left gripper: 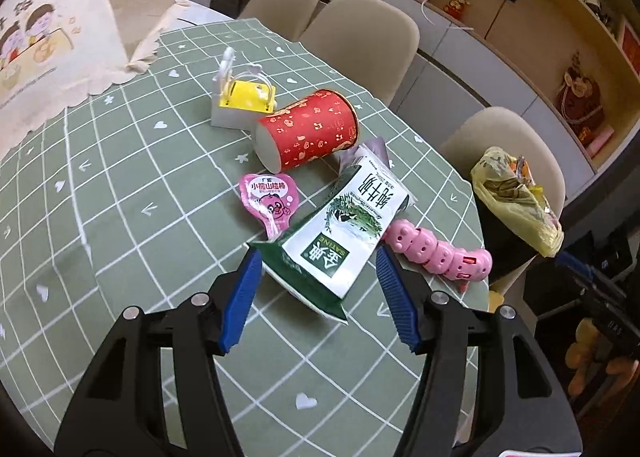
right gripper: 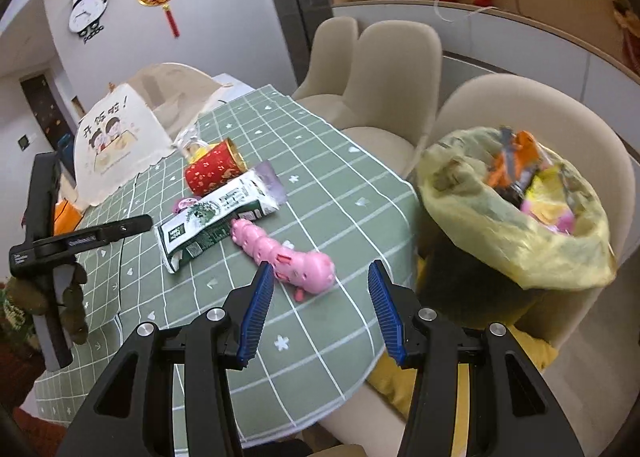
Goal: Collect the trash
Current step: 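Grasp the white milk carton with the left gripper and lift it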
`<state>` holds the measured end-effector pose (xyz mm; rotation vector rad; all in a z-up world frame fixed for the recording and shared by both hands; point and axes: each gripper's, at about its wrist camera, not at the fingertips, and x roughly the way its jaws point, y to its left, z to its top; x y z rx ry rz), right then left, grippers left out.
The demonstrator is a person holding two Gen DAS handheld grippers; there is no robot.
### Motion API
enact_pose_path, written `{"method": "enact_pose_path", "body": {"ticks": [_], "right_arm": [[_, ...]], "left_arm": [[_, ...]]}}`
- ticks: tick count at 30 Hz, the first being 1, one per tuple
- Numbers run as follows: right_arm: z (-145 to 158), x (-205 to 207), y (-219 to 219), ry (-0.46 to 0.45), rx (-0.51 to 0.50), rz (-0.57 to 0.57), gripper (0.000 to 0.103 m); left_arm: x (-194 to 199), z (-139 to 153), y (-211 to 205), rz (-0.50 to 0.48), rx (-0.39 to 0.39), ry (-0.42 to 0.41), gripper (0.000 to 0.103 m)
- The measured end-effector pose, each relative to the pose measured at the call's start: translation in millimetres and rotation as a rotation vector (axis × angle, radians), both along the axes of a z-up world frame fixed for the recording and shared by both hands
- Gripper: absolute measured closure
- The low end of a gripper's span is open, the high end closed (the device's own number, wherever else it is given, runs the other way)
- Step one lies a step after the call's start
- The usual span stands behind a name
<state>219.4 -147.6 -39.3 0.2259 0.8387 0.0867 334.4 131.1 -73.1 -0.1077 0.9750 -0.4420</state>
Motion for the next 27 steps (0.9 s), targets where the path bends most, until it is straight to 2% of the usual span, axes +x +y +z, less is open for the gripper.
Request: {"method": "enact_pose_path", "body": {"ticks": [5,11,14,18,21,23,26,27], "right_arm": [[-14,26,25,0.072,0.000,0.070,0.054],[-33,60,63,0.150,0.010,0.128,0.054],[-28,73,64,0.135,-0.028,0.107,0.054],[-20,81,39,0.111,-0.051,0.049,0.054],[-19,83,12,0.116,0.006,-0.009,0.054],[-20,83,1,0.120,0.020,-0.033,0.054],[-23,85,-4,0.128,0.026,-0.040,0.054],[-25,87,-4,0.133,0.030,-0.037,0.054]], "left_arm": [[12,2,19,0.046,0.002,-0.003,0.047],[13,9,42,0.062,-0.046,-0.021,0.047],[22,5,28,-0.023,-0.037,-0.021,0.046],[35,0,-18,-0.223,0.051,-0.046,0.046],[45,-13,-56,-0.359,0.154,-0.042,0.046],[51,-23,-71,-0.394,0.217,-0.029,0.046],[55,-32,-76,-0.389,0.246,0.023,0.046],[53,-32,-73,-0.368,0.233,0.033,0.047]]}}
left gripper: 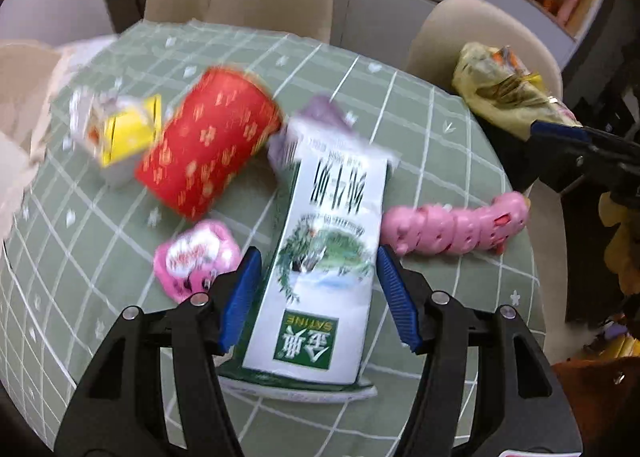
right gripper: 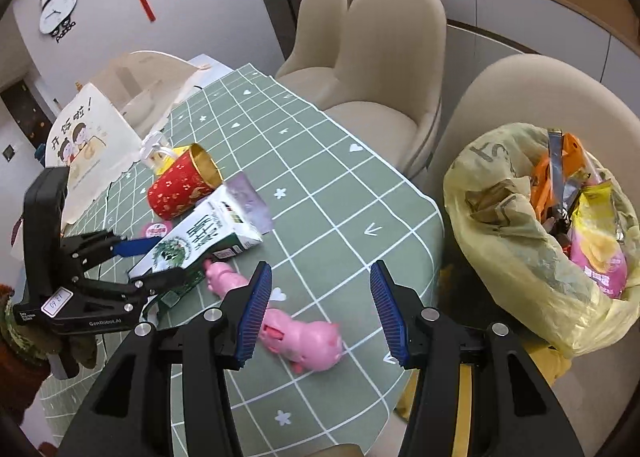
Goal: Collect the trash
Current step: 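Grasp the white milk carton with the left gripper and lift it, then grasp the pink lollipop with the right gripper while the left holds the milk carton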
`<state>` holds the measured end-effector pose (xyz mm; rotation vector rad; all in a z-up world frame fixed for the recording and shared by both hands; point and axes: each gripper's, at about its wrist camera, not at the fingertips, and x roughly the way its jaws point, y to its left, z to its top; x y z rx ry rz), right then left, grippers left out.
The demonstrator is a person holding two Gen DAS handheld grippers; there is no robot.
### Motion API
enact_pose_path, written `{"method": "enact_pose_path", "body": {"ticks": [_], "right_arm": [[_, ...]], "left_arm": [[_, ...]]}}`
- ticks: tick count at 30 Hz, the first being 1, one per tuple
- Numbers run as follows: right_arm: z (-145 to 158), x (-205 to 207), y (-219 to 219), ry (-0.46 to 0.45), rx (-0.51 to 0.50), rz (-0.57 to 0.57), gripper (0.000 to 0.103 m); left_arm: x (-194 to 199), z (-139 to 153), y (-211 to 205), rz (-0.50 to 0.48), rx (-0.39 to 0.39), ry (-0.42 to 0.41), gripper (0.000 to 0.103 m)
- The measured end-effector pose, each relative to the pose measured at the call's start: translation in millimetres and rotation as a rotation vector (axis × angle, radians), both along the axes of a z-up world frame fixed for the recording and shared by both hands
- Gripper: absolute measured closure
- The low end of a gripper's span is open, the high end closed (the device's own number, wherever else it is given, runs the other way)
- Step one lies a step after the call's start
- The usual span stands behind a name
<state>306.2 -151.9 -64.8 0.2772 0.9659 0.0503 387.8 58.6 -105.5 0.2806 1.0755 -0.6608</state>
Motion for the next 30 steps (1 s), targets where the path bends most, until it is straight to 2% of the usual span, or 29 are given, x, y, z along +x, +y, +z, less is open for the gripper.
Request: {"method": "enact_pose_path", "body": {"ticks": [3,8,11,14,17,21,26,28,30], "right_arm": [[-6,9,9,0.017,0.012,0.033,0.054],[-10,22,41,0.027,0.007,0.135,0.054],[-14,27,65,0.038,-0.017,0.209,0.054],[-22,34,91,0.061,-0.017,0.274,0.054],[-25,42,120,0.066,-0.014,0.354,0.054],[-25,55,167,0.046,-0.023,0.454,0.054],[-30,63,205,0.051,-0.013,0.537,0.054],[-36,64,219,0.072,-0.042,0.580,0.054],[-43,62,226,0.097,-0.084,0.606,0.064]], "left_arm": [[-10,2,17,0.060,-0.051,0.045,0.053],[-40,19,70,0.234,-0.191,0.090,0.055],[-56,36,109,0.329,-0.274,0.068,0.055],[-62,43,139,0.417,-0.289,0.034,0.055],[-66,40,169,0.511,-0.256,-0.001,0.055],[-67,24,196,0.618,-0.232,0.031,0.054],[-74,15,210,0.659,-0.247,0.044,0.054],[-75,15,211,0.665,-0.249,0.041,0.054],[-76,16,214,0.676,-0.253,0.036,0.054]]}}
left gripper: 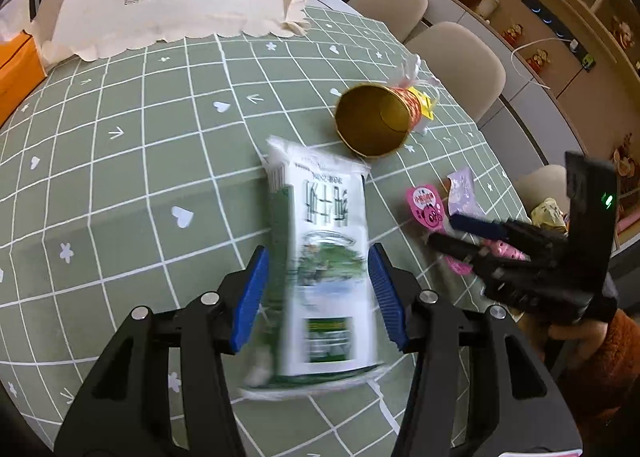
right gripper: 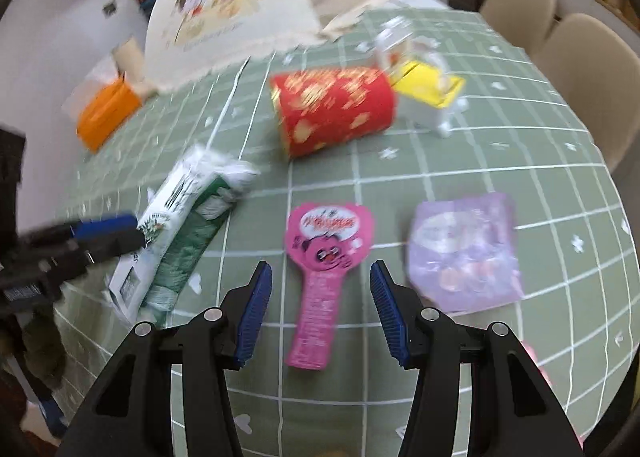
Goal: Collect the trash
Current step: 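Grasp the pink lollipop with the right gripper while the left holds the milk carton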
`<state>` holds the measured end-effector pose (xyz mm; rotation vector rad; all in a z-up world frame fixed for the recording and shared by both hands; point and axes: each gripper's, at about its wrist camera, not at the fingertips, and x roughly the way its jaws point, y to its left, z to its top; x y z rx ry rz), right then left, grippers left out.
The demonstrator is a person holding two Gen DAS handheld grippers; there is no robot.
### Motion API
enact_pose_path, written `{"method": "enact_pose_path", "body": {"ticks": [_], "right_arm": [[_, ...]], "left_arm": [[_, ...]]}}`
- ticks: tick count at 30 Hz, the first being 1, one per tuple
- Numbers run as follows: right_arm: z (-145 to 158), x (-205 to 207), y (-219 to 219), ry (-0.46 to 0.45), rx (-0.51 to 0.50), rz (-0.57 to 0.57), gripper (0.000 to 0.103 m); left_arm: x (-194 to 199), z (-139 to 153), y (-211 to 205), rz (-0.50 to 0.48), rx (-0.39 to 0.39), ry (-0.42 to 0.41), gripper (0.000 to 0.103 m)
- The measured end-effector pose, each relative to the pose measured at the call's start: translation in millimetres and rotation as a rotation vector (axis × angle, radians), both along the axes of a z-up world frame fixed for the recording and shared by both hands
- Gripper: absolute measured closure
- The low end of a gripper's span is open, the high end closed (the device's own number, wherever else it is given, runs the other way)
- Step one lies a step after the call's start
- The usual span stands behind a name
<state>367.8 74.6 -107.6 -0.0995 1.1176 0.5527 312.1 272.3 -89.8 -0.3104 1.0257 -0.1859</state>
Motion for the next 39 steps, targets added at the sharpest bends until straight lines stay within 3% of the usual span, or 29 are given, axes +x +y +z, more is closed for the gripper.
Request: {"method": "enact_pose_path", "body": {"ticks": [4,8,11,13,14,16,20,28,39], "right_arm": [[-5,-12,-7,0.016,-0.027,-0.012,0.083],[-6,-31,-26,0.018,-0.049,-0.029,0.083],[-4,-40,-38,0.041,-0.010,-0.027,0.083],[1,-43,-41,0.000,-0.017,-0.027,0.079],[3,-44,-39,-0.026,-0.031,-0.028,0.063],[6,-41,-37,-0.079,-0.048,-0.037,0.054],[7,-31,-26,-0.095,-0.046,-0.003,0.054],[-9,-8,3,-0.042,-0.098,0.060,0.054],[8,-9,-8,-0.052,-0.050,0.045,0.056]], "left_arm": [[4,1,1,-0.002,-0.005,-0.002,0.053],[7,1,-2,-0.014,-0.003,-0.010,0.053],[8,2,-5,-0.017,-0.013,-0.013,0.053],[8,3,-6,-0.019,-0.019,-0.019,0.053],[7,3,-6,-0.019,-0.019,-0.021,0.053],[9,3,-4,-0.014,-0.023,-0.021,0.053],[8,3,2,0.001,-0.029,-0.022,0.053],[4,-2,15,0.036,-0.032,-0.007,0.051],[1,-12,15,0.036,-0.054,0.010,0.048]]}}
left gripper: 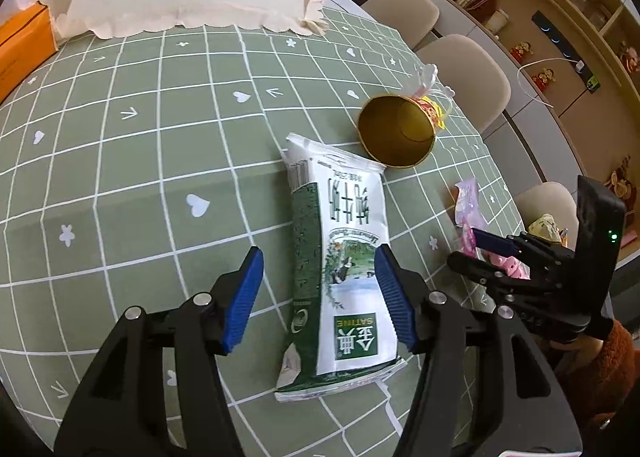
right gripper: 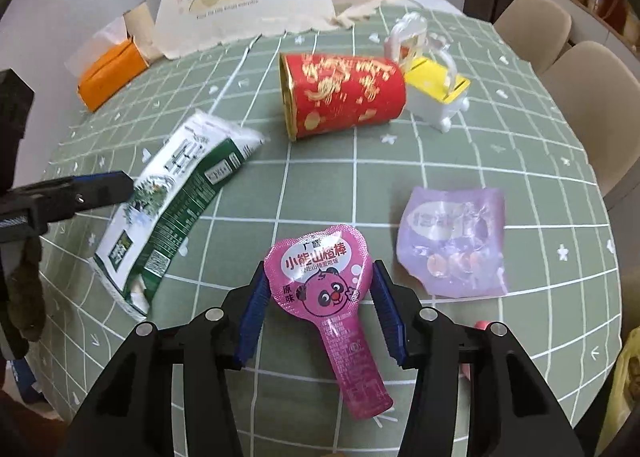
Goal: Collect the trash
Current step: 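Grasp the pink lollipop with the right gripper while the left holds the milk carton, then carry the milk carton and lollipop over the yellow-lined bin with both grippers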
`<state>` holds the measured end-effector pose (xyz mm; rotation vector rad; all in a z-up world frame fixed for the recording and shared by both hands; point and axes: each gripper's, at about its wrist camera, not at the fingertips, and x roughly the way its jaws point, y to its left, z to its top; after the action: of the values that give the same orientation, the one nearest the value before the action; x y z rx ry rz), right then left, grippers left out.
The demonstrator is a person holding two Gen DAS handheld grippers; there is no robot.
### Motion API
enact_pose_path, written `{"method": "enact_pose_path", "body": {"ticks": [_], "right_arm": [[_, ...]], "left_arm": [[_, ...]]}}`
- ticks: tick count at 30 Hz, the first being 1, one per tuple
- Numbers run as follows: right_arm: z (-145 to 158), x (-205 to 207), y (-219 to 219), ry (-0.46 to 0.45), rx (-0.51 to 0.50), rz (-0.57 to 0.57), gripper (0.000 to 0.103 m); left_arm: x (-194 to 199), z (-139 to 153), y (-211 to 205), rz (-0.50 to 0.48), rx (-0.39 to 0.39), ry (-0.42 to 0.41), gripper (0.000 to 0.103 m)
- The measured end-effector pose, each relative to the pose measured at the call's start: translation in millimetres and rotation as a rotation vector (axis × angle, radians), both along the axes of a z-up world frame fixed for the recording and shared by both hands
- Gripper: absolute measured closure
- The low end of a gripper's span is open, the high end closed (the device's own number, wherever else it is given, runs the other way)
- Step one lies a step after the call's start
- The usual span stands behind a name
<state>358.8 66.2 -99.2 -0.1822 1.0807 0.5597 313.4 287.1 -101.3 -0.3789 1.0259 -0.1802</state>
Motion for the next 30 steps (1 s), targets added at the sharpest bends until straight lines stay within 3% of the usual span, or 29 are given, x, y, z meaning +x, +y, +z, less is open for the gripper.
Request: {"method": "enact_pose_path", "body": {"ticks": [5,13,21,27,30], "right_arm": [[4,-2,-13,-0.004,-0.003,-0.045,0.056],[17,-9,-33,-0.037,0.000,-0.118,0.056],[42,-40,-67,-0.106,0.025,-0.202,0.056],[79,-64,-104,-0.193,0.096,-0.258,0.056],[108,-69,-127,-0.261,0.132,-0.284,0.056]], "left_arm": [[8,0,-13,-0.036,0.022,0.007,0.047],[37,-2,-46,-0.102,0.186,0.043,0.047],[41,-7,-59,-0.127,0.186,0.110,0.052],[26,44,-75,-0.120,0.114,-0.002,0.054],[16,87,-87,-0.114,0.042,-0.130,0.054]]}}
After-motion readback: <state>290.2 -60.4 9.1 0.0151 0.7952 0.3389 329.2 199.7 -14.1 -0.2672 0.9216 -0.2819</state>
